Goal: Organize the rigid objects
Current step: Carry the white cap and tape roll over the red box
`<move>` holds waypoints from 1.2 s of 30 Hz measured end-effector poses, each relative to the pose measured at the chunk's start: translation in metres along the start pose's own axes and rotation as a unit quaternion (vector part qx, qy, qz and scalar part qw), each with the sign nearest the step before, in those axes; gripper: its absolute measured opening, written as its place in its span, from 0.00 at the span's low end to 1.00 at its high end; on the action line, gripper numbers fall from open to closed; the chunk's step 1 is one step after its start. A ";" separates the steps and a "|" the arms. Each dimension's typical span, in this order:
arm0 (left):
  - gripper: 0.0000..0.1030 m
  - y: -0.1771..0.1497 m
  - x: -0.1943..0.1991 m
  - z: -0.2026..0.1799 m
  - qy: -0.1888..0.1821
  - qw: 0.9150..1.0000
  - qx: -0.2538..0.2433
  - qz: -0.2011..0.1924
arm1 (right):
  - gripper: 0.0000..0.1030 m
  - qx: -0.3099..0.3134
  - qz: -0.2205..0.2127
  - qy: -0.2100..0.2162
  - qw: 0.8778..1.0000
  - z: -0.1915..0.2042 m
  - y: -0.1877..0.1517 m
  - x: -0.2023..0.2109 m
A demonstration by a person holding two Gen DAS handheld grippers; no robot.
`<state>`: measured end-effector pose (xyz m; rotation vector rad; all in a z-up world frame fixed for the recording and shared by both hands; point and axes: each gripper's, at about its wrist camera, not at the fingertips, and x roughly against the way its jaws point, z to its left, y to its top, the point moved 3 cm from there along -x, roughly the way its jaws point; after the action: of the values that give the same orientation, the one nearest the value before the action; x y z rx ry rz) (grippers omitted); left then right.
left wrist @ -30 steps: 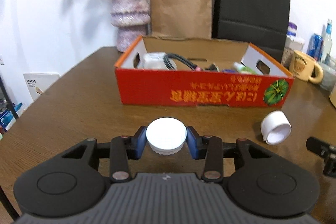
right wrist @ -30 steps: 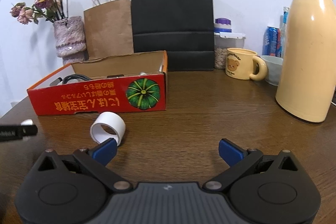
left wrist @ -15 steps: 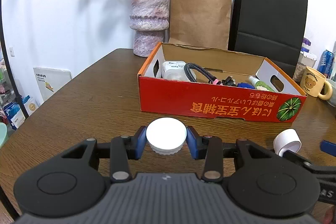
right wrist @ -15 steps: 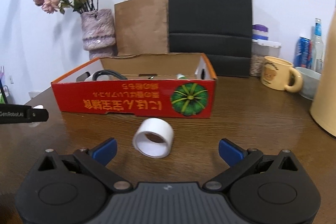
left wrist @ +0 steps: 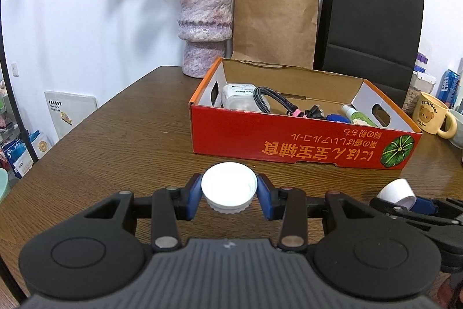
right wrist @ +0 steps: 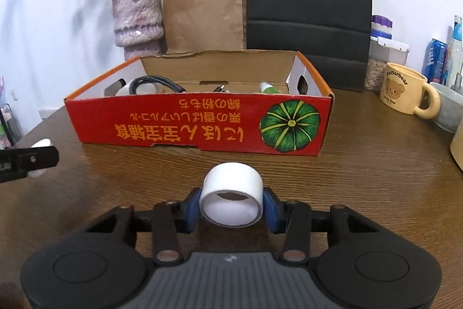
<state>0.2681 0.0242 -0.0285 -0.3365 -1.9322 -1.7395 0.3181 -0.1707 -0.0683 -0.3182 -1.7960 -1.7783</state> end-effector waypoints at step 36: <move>0.40 0.074 0.001 -0.032 -0.031 0.998 0.033 -0.048 | 0.42 0.019 -0.137 0.058 0.989 0.009 0.080 0.045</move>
<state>0.3115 0.0041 0.0357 -0.2826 -2.0761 -1.7393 0.3242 -0.1660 0.0242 0.0506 -1.8576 -1.8991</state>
